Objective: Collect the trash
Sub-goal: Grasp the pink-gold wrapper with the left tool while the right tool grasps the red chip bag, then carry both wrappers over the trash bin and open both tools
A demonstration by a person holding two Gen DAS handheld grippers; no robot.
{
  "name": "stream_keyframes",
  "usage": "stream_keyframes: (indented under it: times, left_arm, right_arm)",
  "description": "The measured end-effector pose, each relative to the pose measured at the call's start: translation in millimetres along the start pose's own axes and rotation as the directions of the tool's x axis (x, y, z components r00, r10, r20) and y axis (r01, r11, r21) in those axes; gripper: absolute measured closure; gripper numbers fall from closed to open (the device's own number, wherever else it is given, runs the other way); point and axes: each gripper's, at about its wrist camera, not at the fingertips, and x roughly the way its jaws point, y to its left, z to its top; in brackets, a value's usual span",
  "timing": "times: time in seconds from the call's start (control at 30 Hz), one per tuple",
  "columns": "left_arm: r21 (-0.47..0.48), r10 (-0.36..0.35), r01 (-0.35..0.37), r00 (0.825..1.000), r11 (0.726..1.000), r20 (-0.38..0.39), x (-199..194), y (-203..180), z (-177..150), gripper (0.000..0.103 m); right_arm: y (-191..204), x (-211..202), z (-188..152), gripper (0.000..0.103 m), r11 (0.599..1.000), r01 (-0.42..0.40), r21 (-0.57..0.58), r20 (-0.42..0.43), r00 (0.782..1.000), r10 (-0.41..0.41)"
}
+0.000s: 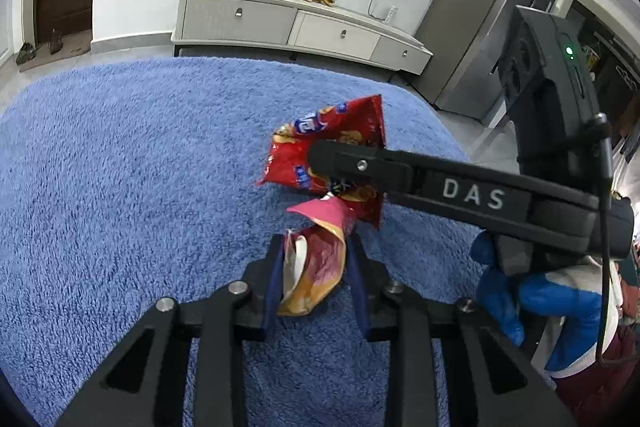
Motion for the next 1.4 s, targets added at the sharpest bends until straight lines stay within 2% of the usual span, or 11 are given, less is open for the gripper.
stream_keyframes:
  times: [0.2,0.43,0.63,0.77,1.0,1.2,1.3,1.4]
  left_arm:
    - [0.025,0.063,-0.064,0.998,0.998,0.030,-13.4,-16.4,-6.5,0.078]
    - [0.063,0.088,-0.092,0.994,0.994,0.060,-48.4,-48.1,-26.2,0.079]
    - [0.099,0.071,-0.080,0.994,0.992,0.087,-77.9,-87.1,-37.2,0.079]
    - [0.127,0.057,-0.069,0.993,0.989,0.101,-91.2,-117.0,-36.5,0.079]
    - [0.231,-0.029,0.010,0.996,0.973,0.082,-82.8,-203.9,-30.1,0.079]
    - [0.343,-0.110,0.106,0.994,0.934,-0.008,-43.0,-300.6,-35.5,0.079]
    - [0.385,-0.137,0.153,0.988,0.910,-0.069,-18.4,-346.4,-44.7,0.079]
    - [0.406,-0.155,0.195,0.979,0.893,-0.131,10.5,-386.3,-54.5,0.078]
  right_arm:
    - [-5.7,-31.5,-15.6,0.082,1.000,0.014,0.025,0.060,0.998,-0.016]
    - [-14.5,-103.0,-51.3,0.082,0.998,0.041,0.056,0.135,0.990,-0.049]
    - [-36.4,-179.7,-95.8,0.082,0.988,0.109,0.110,0.189,0.974,-0.129]
    - [-60.0,-226.4,-126.7,0.082,0.969,0.192,0.157,0.202,0.954,-0.222]
    - [-121.0,-302.9,-182.6,0.082,0.896,0.329,0.298,0.188,0.900,-0.393]
    - [-178.5,-348.7,-233.0,0.082,0.804,0.402,0.438,0.133,0.856,-0.500]
    - [-205.1,-361.2,-254.4,0.082,0.760,0.421,0.495,0.098,0.842,-0.530]
    - [-233.4,-369.1,-275.3,0.082,0.718,0.421,0.555,0.061,0.840,-0.540]
